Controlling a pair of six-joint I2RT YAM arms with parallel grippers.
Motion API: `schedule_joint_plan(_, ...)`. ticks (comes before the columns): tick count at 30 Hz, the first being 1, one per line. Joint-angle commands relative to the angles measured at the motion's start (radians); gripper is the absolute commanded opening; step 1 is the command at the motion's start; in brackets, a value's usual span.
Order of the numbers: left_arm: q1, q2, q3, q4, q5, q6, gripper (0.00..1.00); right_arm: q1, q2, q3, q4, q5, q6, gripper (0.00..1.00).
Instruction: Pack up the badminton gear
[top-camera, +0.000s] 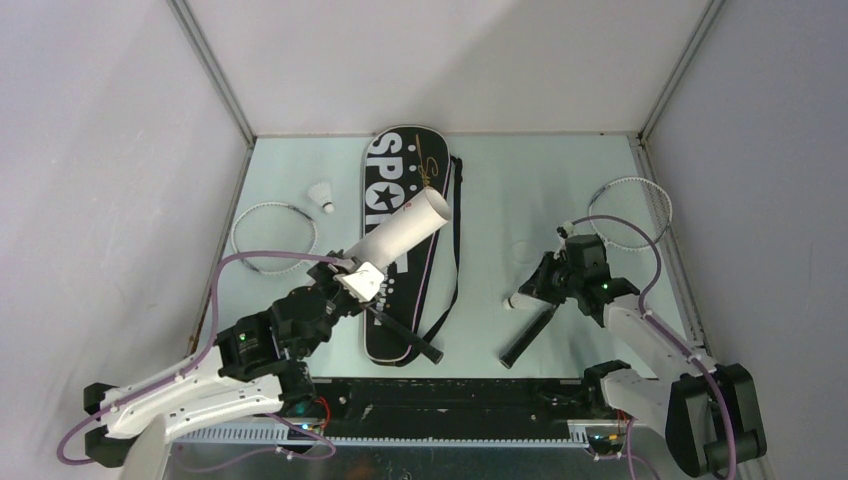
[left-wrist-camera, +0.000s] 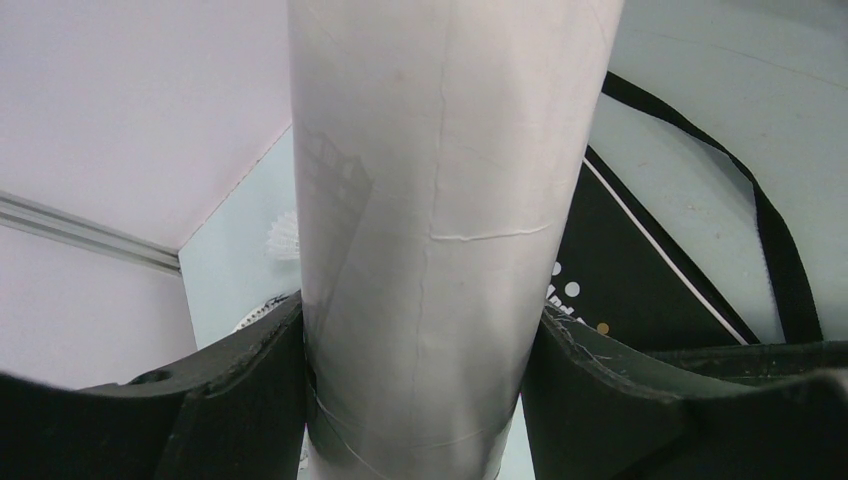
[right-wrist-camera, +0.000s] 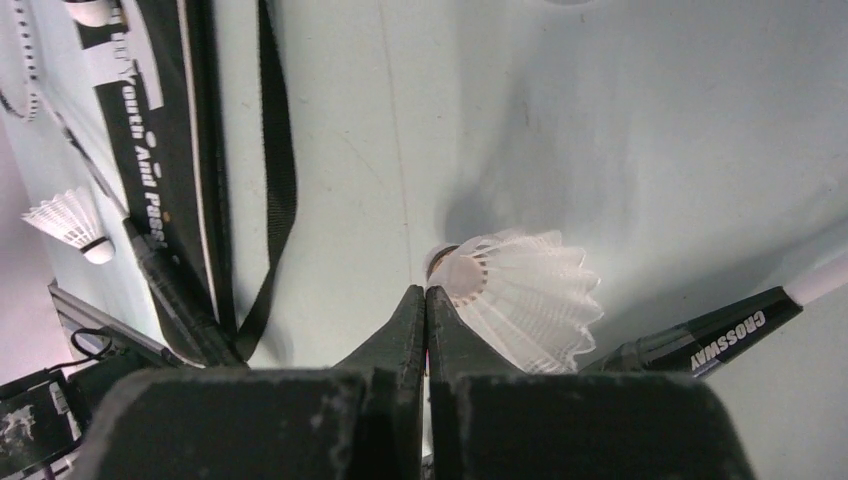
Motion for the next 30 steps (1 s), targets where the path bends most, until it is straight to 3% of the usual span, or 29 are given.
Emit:
schedule_joint_plan(1,0.003,0.002,0.004,0.038,0.009,0.004,0.46,-0.003,-0.09,0.001,0.029,-0.057,-0.006,0.0)
schedule_joint_plan(10,0.003,0.008,0.003,0.032,0.048,0.002,0.46,-0.004,-0.276,0.037,0.063,-0.183,0.047,0.0)
schedule_joint_plan(16,0.003,-0.002,-0.003,0.022,0.232,0.008,0.46,-0.002,-0.396,0.141,0.137,-0.258,0.039,0.0)
schedule_joint_plan(24,0.002,0.02,-0.007,0.0,0.344,0.043,0.46,0.0,-0.507,0.281,0.297,-0.371,0.033,0.0)
schedule_joint_plan(30,0.002,0.038,-0.007,-0.011,0.372,0.056,0.46,0.011,-0.545,0.345,0.326,-0.39,0.055,0.0)
